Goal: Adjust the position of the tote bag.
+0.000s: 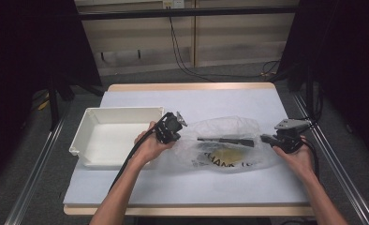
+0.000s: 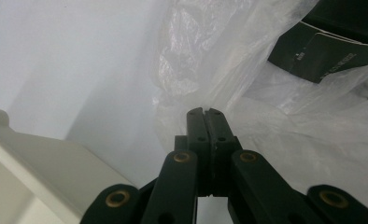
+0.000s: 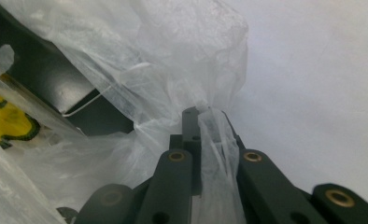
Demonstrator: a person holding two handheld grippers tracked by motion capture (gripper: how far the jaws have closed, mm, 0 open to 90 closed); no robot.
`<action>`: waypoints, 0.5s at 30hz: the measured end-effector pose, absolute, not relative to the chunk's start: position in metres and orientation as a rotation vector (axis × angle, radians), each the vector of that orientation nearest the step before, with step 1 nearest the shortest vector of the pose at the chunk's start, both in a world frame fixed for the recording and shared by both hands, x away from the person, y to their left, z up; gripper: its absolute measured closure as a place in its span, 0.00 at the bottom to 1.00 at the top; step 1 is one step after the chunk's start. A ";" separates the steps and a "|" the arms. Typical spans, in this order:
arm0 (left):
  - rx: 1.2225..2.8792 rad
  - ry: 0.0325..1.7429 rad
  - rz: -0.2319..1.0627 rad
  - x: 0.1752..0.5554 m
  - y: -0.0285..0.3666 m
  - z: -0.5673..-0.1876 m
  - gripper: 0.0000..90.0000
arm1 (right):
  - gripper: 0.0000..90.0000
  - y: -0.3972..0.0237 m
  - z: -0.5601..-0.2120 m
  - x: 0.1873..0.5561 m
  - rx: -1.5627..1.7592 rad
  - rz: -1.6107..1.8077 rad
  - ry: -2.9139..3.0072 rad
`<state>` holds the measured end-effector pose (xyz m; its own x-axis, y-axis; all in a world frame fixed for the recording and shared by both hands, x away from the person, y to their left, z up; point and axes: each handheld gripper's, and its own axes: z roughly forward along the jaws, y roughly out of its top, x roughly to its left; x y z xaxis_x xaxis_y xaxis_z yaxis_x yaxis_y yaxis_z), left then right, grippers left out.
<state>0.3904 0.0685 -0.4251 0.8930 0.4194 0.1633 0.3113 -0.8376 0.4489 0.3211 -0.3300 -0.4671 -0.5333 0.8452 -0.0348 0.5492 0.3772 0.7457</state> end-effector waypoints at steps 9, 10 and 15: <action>2.625 0.561 0.336 0.393 0.071 -0.425 1.00 | 0.94 -0.324 -0.473 0.322 1.185 0.999 2.248; 2.608 0.566 0.330 0.394 0.073 -0.424 0.93 | 0.87 -0.326 -0.468 0.320 1.193 1.048 2.225; 2.494 0.572 0.287 0.390 0.082 -0.415 0.81 | 0.74 -0.331 -0.454 0.311 1.181 1.164 2.171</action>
